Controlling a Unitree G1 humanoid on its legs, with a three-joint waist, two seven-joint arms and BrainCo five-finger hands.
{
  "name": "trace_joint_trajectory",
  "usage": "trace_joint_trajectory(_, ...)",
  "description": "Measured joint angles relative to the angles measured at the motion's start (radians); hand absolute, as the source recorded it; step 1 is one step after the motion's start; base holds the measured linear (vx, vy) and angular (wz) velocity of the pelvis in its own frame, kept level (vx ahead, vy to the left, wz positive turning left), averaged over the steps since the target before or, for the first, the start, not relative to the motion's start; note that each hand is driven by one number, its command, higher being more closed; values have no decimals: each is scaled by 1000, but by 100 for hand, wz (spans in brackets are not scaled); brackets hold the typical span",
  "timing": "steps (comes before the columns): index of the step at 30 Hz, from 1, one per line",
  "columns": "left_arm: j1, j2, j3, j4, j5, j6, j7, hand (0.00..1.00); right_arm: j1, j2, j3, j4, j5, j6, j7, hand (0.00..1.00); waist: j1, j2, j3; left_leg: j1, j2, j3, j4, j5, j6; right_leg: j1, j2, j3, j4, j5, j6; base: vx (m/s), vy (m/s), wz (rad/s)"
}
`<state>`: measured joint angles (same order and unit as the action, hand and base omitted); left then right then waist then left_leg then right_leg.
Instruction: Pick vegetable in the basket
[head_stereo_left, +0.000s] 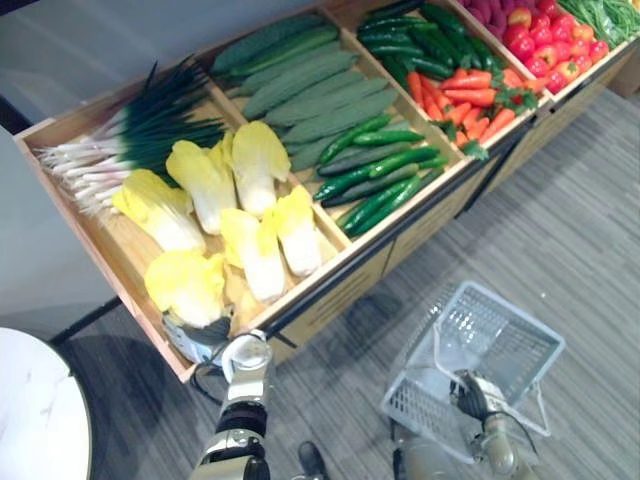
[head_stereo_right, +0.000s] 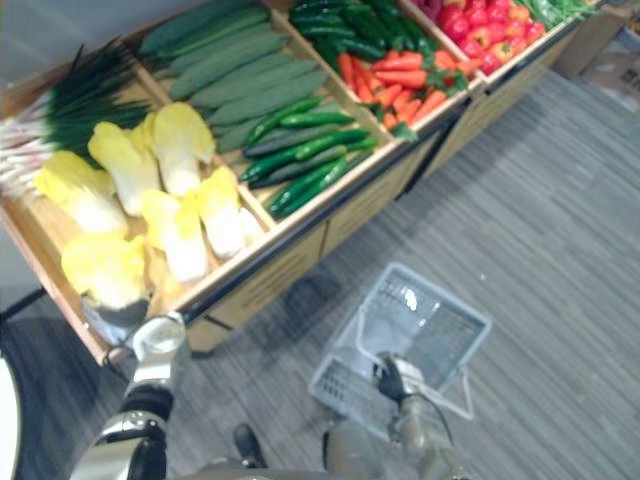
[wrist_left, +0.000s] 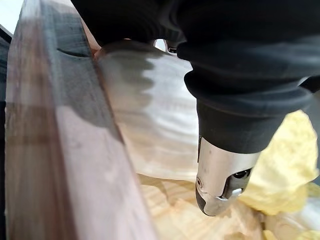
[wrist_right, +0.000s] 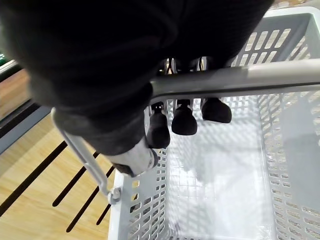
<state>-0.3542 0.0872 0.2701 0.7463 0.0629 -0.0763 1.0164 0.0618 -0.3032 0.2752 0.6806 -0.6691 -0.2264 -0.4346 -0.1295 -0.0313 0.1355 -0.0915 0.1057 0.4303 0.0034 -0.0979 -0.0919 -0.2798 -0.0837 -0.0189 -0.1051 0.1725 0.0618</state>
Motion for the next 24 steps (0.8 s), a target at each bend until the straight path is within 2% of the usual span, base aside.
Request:
trace_joint_trajectory(9,-61,46,65,100,32,43,30,0,-19,-42,29,-7,0,-45,0,100,0,14,13,-13,11,36,2,-2,-4,-32,17,29,0,7,-9,1,-44,-12)
trace_joint_trajectory(10,-73,53,72,117,39,52,29,100,-21,-47,32,-8,1,-46,0,100,0,14,17,-13,14,37,2,-1,-6,-32,20,30,0,7,-9,-15,-72,-4)
trace_joint_trajectory(19,-116,110,83,176,77,101,11,100,-25,-63,45,-11,2,-65,5,100,-1,12,25,-25,29,46,2,9,-17,-49,35,37,0,3,-11,-11,-61,-2)
trace_joint_trajectory(24,-117,112,82,177,77,102,-5,100,-26,-64,47,-11,2,-69,9,100,-3,12,25,-23,28,40,2,11,-17,-43,32,32,0,5,-12,-1,-31,3)
